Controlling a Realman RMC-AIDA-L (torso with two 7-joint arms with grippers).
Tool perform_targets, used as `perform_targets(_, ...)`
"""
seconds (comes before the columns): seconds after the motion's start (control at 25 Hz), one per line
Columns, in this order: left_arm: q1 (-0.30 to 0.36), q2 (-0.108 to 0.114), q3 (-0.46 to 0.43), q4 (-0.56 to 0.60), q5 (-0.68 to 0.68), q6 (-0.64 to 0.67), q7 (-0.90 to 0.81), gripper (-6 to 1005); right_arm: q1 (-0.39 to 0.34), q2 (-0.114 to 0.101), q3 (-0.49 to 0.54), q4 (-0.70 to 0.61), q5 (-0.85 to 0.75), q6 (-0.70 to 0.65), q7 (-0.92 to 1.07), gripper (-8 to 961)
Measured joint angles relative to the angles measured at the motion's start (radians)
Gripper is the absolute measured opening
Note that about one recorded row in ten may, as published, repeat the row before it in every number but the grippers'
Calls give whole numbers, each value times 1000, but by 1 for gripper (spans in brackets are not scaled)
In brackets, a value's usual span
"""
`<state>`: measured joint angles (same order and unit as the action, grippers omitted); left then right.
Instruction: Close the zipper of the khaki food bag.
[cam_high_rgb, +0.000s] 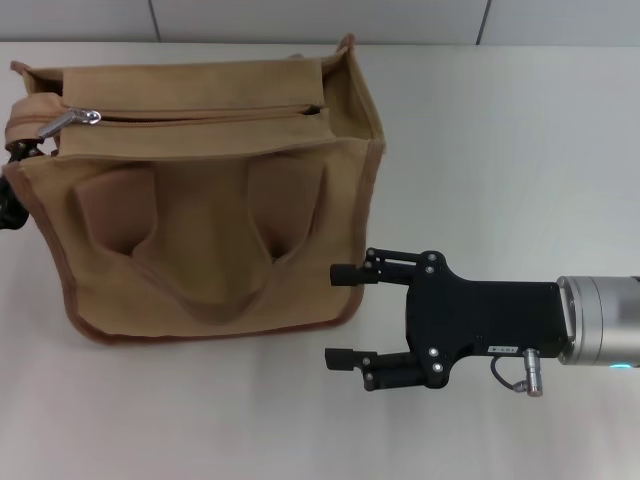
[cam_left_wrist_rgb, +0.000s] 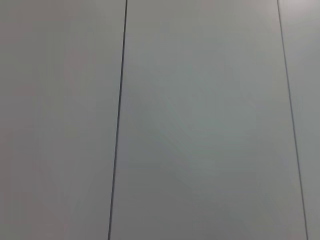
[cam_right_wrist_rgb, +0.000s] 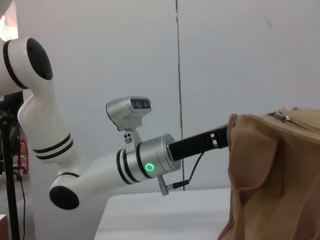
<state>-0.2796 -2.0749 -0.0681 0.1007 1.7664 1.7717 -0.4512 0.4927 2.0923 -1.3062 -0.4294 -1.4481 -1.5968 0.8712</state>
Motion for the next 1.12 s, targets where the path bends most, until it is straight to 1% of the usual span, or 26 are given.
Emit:
perform_targets(0.36,-8,6,4,12,1,-26,-60,651,6,0,1,3,0,0,-2,783)
perform_targets(0.6,-12,7,2,17,-3,-46,-75,477,6,0,2,3,0,-3,-5,783)
perform_targets(0.8,-12,6,0,17,-6,-44,-76,251,7,-1,0,7,30,-46,20,783)
perform_targets(0.92,-11,4,-2,17,-8,-26,-71,32,9,-4,1,9,84,-94,103,782)
perform_targets(1.0,-11,3,-3,14,-8,-23,-64,30,12,-7,4,4,153,-138,199,782)
perform_targets(1.04,-15,3,-1,8,-8,-17,-53,29,23,-9,5,2,228,-169,297,782)
perform_targets(1.08,-15,3,-1,8,-8,-17,-53,28,23,-9,5,2,228,-169,297,782)
perform_targets(1.12,-18,2,0,6,-9,-12,-51,27,33,-9,5,1,264,-178,357,782)
